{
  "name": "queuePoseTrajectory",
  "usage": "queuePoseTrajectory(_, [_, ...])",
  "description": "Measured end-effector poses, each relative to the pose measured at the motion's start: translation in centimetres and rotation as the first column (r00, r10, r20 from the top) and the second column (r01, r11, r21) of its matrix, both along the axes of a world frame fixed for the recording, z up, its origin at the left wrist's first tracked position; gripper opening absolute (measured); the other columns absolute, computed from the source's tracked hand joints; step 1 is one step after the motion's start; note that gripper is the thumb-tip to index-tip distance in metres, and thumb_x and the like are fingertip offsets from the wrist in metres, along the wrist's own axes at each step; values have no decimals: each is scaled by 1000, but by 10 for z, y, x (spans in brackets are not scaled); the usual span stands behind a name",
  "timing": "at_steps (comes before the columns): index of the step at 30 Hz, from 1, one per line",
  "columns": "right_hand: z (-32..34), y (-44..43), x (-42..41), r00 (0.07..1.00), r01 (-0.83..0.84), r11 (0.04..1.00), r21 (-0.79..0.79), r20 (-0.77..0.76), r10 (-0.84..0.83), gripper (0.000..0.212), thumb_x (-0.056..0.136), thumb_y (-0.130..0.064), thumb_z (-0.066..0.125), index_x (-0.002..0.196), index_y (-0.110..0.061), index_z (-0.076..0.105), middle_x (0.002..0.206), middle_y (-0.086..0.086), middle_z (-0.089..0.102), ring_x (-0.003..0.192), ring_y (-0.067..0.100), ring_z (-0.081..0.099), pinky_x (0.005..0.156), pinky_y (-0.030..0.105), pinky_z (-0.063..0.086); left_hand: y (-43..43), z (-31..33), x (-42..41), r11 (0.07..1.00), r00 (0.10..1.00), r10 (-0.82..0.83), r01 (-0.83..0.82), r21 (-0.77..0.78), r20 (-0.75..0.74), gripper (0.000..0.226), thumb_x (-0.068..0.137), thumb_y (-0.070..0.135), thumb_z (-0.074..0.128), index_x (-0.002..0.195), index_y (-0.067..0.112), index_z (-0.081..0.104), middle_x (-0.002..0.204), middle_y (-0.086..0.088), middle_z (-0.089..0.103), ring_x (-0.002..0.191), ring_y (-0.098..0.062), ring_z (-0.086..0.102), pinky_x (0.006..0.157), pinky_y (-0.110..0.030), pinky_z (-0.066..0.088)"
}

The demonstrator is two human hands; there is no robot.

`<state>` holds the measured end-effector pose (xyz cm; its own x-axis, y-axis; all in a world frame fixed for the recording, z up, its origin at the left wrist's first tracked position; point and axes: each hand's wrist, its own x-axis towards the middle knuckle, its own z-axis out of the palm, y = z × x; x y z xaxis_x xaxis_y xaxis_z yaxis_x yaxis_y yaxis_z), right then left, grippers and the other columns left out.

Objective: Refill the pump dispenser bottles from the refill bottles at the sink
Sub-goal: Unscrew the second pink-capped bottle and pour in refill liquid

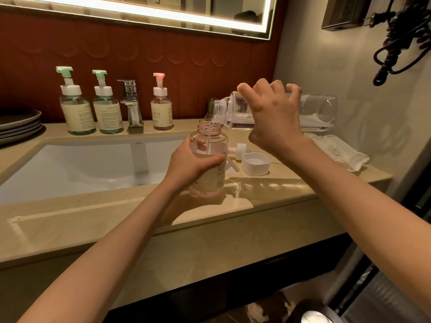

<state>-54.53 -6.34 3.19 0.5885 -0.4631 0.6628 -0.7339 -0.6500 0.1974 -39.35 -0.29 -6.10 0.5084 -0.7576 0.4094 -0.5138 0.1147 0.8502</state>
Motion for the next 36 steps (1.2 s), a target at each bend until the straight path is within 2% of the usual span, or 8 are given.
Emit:
queuePoseTrajectory(5, [-1, -1, 0, 1000, 4, 1000, -11, -5, -4, 72, 76, -5, 64, 137, -25, 32, 127, 8, 42, 120, 28, 37, 105, 47, 22, 0, 0, 0, 1000, 1000, -1, 1, -8, -4, 71, 69, 34, 79, 129, 15, 47, 117, 1, 57, 106, -17, 53, 82, -27, 44])
queuePoseTrajectory(11, [0, 0, 0, 1000, 5, 1000, -5, -7, -5, 72, 76, -5, 64, 137, -25, 32, 128, 8, 41, 121, 27, 36, 105, 47, 21, -2, -1, 1, 1000, 1000, -2, 2, -1, 0, 73, 69, 36, 78, 131, 15, 45, 123, -1, 56, 107, -17, 51, 84, -29, 46])
queuePoseTrajectory(15, [-1, -1, 0, 1000, 8, 1000, -8, -7, -8, 72, 75, -5, 64, 137, -25, 32, 128, 8, 42, 120, 27, 36, 105, 47, 22, -2, -1, 1, 1000, 1000, 2, -2, 0, 9, 71, 69, 37, 78, 129, 16, 46, 115, 3, 55, 105, -16, 51, 82, -29, 45])
queuePoseTrajectory(20, [-1, -1, 0, 1000, 10, 1000, -8, -7, -10, 72, 76, -5, 64, 137, -25, 32, 128, 8, 41, 120, 27, 36, 105, 47, 22, -3, -2, 2, 1000, 1000, -9, 9, 0, 9, 73, 69, 37, 78, 130, 16, 45, 119, 2, 55, 106, -17, 52, 82, -29, 46])
queuePoseTrajectory(25, [0, 0, 0, 1000, 7, 1000, -9, -7, -7, 72, 76, -5, 64, 137, -25, 32, 128, 8, 41, 120, 27, 36, 105, 47, 21, -3, -3, 3, 1000, 1000, -7, 7, 2, 5, 75, 65, 44, 79, 128, 18, 47, 112, 7, 54, 104, -15, 52, 82, -28, 45])
queuePoseTrajectory(31, [0, 1, -1, 1000, 1, 1000, -15, -7, -1, 72, 76, -4, 63, 137, -24, 32, 128, 8, 42, 120, 28, 36, 105, 47, 21, -2, -2, 2, 1000, 1000, -7, 7, -5, 13, 69, 70, 35, 78, 128, 15, 47, 111, 5, 54, 105, -17, 52, 81, -29, 44])
queuePoseTrajectory(36, [0, 1, -1, 1000, 0, 1000, -8, -10, 0, 72, 76, -5, 64, 137, -24, 32, 129, 8, 41, 121, 28, 36, 106, 48, 21, -3, -3, 3, 1000, 1000, -16, 16, -8, 8, 77, 66, 40, 80, 130, 15, 45, 113, 5, 53, 107, -17, 51, 84, -30, 45])
